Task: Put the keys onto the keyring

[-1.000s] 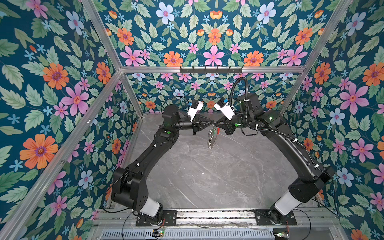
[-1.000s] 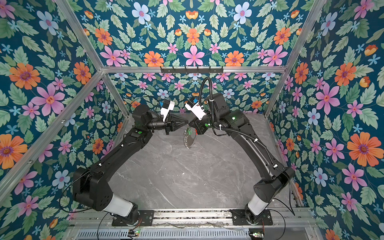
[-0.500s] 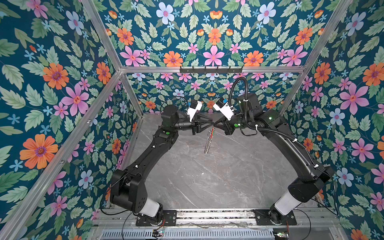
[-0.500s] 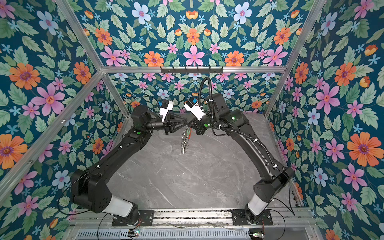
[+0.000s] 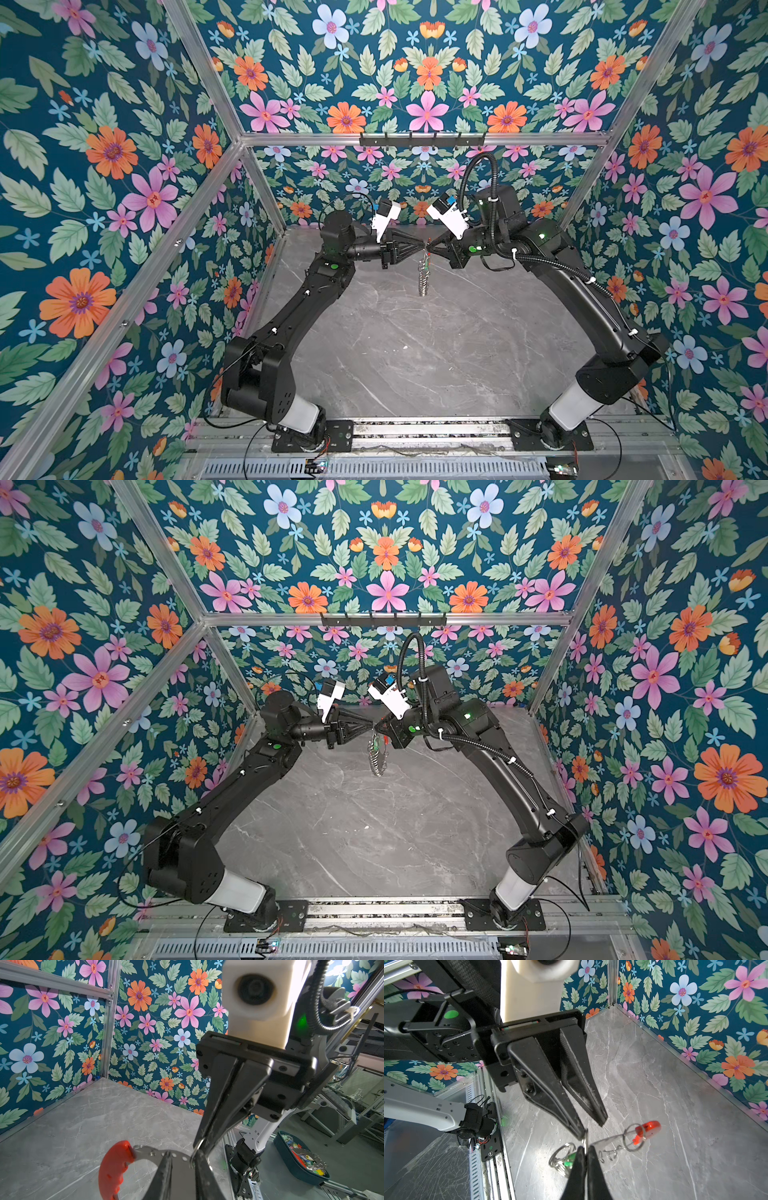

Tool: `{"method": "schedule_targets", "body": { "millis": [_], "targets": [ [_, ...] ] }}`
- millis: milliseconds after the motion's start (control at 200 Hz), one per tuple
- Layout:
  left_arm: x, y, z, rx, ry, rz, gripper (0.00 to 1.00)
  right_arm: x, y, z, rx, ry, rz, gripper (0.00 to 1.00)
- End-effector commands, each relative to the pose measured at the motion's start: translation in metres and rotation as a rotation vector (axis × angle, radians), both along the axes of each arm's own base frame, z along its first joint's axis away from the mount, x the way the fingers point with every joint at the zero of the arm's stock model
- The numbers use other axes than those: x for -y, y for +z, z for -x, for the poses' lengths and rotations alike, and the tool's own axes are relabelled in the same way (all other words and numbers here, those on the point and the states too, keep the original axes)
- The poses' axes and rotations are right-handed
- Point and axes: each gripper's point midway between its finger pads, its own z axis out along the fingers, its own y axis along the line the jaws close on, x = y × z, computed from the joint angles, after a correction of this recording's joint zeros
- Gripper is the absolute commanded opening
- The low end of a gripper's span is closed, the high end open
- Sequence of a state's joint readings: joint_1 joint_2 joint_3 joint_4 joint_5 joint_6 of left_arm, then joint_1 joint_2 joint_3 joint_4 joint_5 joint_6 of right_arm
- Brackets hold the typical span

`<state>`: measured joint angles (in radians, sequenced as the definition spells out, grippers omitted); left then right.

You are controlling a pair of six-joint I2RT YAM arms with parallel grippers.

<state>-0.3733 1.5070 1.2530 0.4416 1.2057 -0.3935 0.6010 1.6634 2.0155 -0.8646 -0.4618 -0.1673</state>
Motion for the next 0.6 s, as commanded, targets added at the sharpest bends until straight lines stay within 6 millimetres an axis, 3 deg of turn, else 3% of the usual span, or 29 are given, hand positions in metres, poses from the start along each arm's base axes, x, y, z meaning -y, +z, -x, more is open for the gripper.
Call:
{"method": "schedule_targets", "body": {
  "millis": [0, 170, 305, 595],
  "targets": [
    [-0.001, 0.005, -0.001, 0.018, -0.001, 0.017, 0.25, -0.010, -0.002, -0.001, 0.005, 0.039, -0.012, 0.00],
    [0.001, 0.005, 0.000, 0.019, -0.014, 0.021, 0.24, -0.013, -0.003, -0.001, -0.002, 0.048, -0.012, 0.00],
    [0.001, 0.004, 0.002, 0.021, -0.028, 0.021, 0.18, -0.013, -0.004, -0.003, 0.000, 0.045, -0.008, 0.00],
    [-0.009, -0.002, -0.009, -0.029, 0.045, 0.011, 0.35, -0.008, -0.004, -0.004, 0.021, 0.021, -0.006, 0.00]
  ]
}}
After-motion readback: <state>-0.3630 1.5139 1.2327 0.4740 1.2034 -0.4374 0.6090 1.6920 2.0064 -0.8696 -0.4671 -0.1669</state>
